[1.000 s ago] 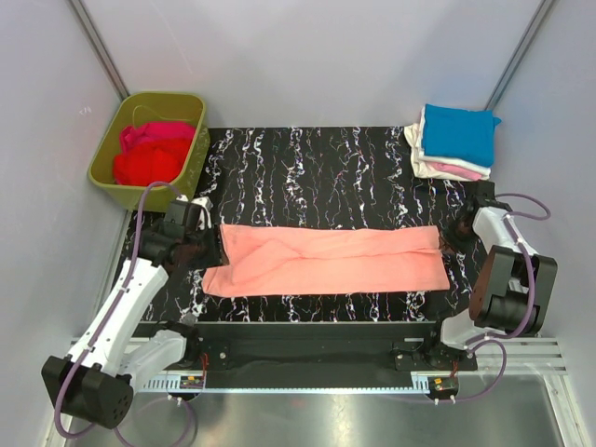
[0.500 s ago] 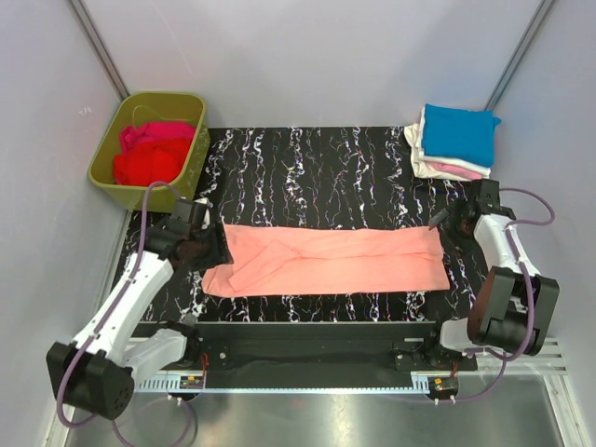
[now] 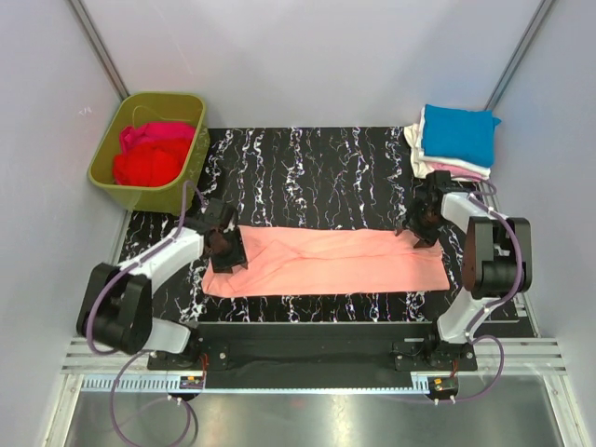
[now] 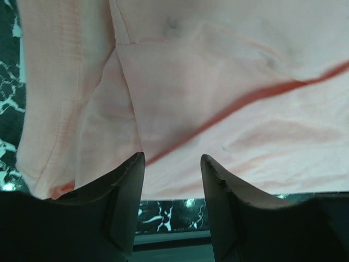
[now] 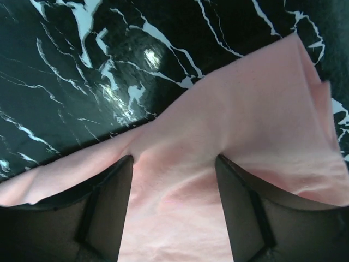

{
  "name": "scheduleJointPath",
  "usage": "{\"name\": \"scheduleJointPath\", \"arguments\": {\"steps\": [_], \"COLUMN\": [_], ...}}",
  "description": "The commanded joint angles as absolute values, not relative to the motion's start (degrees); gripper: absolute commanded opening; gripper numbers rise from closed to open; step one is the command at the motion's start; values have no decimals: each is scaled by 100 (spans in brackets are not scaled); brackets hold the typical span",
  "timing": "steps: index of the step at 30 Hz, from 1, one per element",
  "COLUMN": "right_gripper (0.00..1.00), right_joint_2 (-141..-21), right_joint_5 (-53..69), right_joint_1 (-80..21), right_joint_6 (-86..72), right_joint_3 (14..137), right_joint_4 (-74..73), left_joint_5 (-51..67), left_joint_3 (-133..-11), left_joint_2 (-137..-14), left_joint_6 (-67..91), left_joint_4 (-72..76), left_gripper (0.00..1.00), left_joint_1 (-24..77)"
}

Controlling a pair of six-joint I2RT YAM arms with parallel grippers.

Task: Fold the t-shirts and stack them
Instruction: Fold the tshirt

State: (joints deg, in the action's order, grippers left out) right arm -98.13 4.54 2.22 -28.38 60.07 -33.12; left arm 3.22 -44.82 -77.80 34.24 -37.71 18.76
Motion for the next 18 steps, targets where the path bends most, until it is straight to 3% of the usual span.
{"name": "scheduleJointPath", "arguments": {"steps": [1, 7, 10, 14, 16, 17, 18], "right_gripper": [67, 57, 57, 60, 62, 65, 67], "right_joint_2": [-10116, -10090, -9783, -8704, -8038, -7851, -7675], "right_joint_5": [738, 817, 975, 1580, 2248, 2398, 2495], "right_joint_1": [44, -342, -755, -2026, -3405, -3836, -4537], "right_joint_6": [-2610, -2663, -2847, -3862, -4427, -4873, -5026], "right_joint_3": [6179, 5785, 5399, 4774, 4693, 4780, 5068], "right_joint_4": [-3252, -3392, -3602, -3840, -3832, -3806, -3814], "left_joint_5": [386, 229, 18, -130, 164, 454, 822], "left_joint_3": [-4465, -5000, -6078, -9703, -11784, -14153, -15247], "left_joint_2": [-8146, -9235, -10271, -12063, -13661, -14259, -15239], "left_joint_6": [3603, 3507, 3314, 3042, 2805, 2708, 2655], "left_joint_4": [-3068, -2830, -3136, -4014, -5085, -5419, -5788], "left_gripper": [50, 49, 49, 50, 50, 51, 53], "left_joint_1": [1907, 1899, 1864, 1819, 1819, 1819, 1819]}}
